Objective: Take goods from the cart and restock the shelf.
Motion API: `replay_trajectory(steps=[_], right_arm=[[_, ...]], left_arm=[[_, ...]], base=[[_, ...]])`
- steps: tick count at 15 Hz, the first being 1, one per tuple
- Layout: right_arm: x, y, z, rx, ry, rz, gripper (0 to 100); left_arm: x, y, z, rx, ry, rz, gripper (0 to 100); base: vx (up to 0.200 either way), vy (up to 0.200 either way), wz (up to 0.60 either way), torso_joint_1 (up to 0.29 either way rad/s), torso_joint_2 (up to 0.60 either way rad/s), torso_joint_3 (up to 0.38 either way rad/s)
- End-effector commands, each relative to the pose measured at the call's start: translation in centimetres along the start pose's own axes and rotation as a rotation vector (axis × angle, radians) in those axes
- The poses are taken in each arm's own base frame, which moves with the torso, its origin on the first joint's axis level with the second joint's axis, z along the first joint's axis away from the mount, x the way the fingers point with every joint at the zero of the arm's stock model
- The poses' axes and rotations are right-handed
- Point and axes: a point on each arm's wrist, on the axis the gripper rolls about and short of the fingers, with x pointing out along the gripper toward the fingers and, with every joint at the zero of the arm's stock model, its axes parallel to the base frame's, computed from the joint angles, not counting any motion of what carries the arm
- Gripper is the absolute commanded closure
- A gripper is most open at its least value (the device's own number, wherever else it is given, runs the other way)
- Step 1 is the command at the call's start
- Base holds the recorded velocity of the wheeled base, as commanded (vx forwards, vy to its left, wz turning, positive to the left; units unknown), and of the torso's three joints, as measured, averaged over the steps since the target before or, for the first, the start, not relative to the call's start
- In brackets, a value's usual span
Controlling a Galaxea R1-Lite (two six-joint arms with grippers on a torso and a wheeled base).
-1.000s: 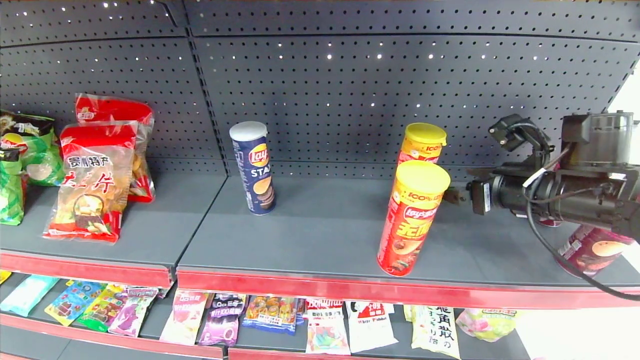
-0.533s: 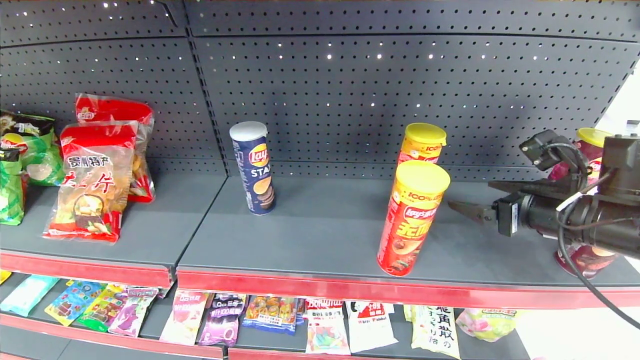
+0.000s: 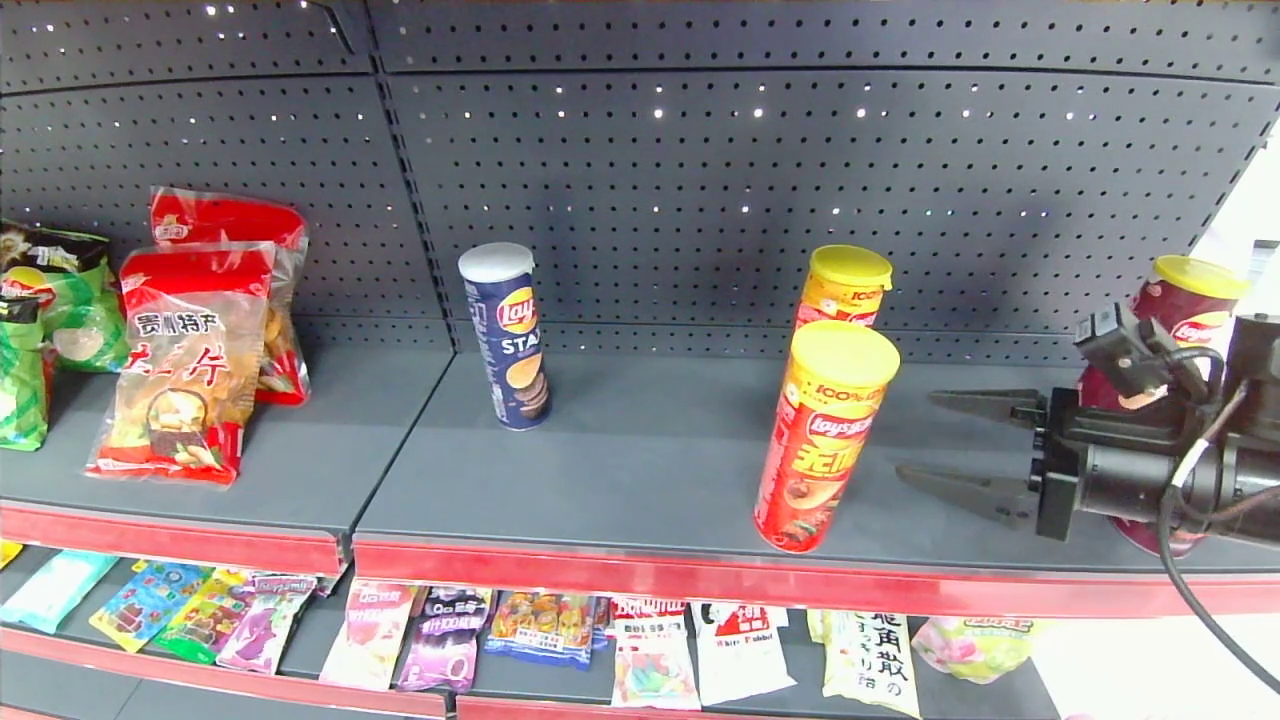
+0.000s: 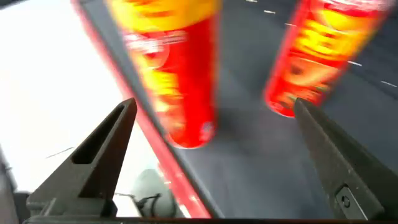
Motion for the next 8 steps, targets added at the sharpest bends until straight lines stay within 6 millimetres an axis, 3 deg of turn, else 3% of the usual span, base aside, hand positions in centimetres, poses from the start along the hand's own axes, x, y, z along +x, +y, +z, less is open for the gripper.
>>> replay_trajectory(steps=[1,6,8], right_arm=[[0.6,-0.4,-0.6,0.002,0.007,0.039,0],[2.6,-2.3,0.1,-0.036,-0.016,0.085,0],[2.8,-2.2,0.1,-0.031,-0.022,0.116,0]], left_arm=[[0.0,0.0,0.0,0.000,0.000,0.000,0],[0.0,0.0,0.0,0.000,0.000,0.001,0],[0.0,0.0,0.0,0.000,0.000,0.001,0]], base=[[0.000,0.000,0.00,0.000,0.00,0.000],[0.000,0.000,0.00,0.000,0.00,0.000],[0.000,0.000,0.00,0.000,0.00,0.000]])
